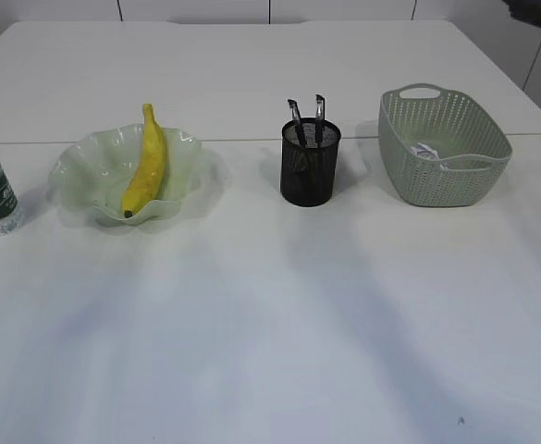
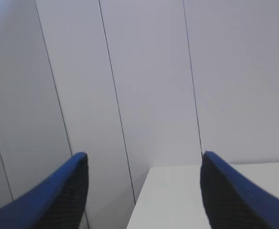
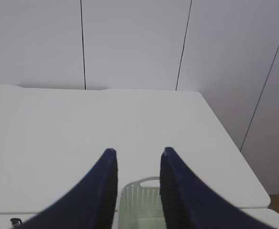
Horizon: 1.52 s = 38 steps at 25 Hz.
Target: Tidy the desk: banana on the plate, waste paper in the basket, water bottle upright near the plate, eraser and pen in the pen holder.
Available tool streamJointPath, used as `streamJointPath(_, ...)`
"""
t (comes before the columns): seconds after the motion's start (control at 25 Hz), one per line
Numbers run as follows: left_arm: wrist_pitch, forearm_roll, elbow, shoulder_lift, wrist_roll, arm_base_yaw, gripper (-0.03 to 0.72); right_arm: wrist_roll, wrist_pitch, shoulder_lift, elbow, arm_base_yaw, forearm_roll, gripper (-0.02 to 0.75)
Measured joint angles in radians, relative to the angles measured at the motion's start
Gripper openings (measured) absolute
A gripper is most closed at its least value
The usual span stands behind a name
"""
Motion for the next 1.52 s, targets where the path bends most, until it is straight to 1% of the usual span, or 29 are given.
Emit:
streamJointPath(0.48, 0.133, -0.011, 0.0, -0.068, 0.0, 0.0, 0.519, -0.021, -0.006, -0.116, 0.014, 0.0, -0.002, 0.232)
streamJointPath(0.64, 0.152, -0.011, 0.009, -0.068, 0.0, 0.0, 0.519, -0.042, -0.006, -0.159, 0.062, 0.0, -0.002, 0.232)
streamJointPath(0.8, 0.156, -0.011, 0.044, -0.069, 0.0, 0.0, 0.519, -0.044, -0.007, -0.202, 0.136, 0.0, -0.002, 0.232)
streamJointPath(0.96, 0.156, -0.011, 0.091, -0.075, 0.002, -0.025, 0.519, -0.044, -0.027, -0.231, 0.189, 0.0, -0.002, 0.232)
streamJointPath(1.2, 0.156, -0.011, 0.144, -0.087, 0.004, -0.087, 0.519, -0.044, -0.038, -0.274, 0.226, 0.0, -0.002, 0.232)
streamJointPath(1.32, 0.158, -0.011, 0.171, -0.107, 0.004, -0.102, 0.519, -0.044, -0.038, -0.292, 0.253, 0.0, 0.007, 0.232)
streamJointPath(1.52, 0.217, -0.011, 0.206, -0.164, 0.004, -0.104, 0.519, -0.044, -0.036, -0.301, 0.272, 0.0, 0.035, 0.232)
